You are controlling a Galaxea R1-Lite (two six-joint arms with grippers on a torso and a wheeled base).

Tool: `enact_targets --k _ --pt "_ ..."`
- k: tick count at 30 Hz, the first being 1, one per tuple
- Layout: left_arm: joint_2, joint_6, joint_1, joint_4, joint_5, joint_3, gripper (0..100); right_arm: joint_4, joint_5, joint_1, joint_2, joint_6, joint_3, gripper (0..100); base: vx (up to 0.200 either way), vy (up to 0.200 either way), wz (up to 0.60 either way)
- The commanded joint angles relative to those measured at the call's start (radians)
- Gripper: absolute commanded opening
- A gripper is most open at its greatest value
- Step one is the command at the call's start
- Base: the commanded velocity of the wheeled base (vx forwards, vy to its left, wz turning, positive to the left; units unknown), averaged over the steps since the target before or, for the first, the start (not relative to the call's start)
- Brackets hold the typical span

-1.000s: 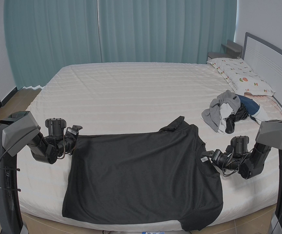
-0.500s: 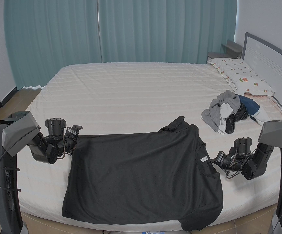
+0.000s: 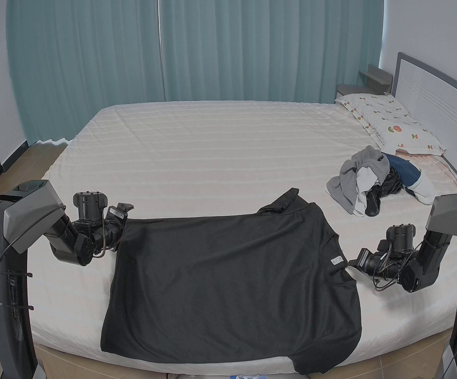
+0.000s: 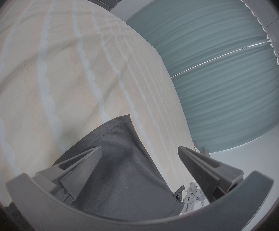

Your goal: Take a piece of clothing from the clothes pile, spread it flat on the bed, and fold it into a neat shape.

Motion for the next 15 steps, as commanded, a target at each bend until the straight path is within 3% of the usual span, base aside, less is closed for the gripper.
enact_targets --k 1,15 --pt "0.002 0.0 0.0 0.0 0.0 0.0 100 0.0 -0.001 -0.015 -0.018 -0.012 0.015 0 0.0 0.0 0.0" --pt "0.002 0.001 0.0 0.0 0.0 0.001 100 0.0 0.008 -0.022 -0.017 -0.031 0.021 0 0.0 0.0 0.0"
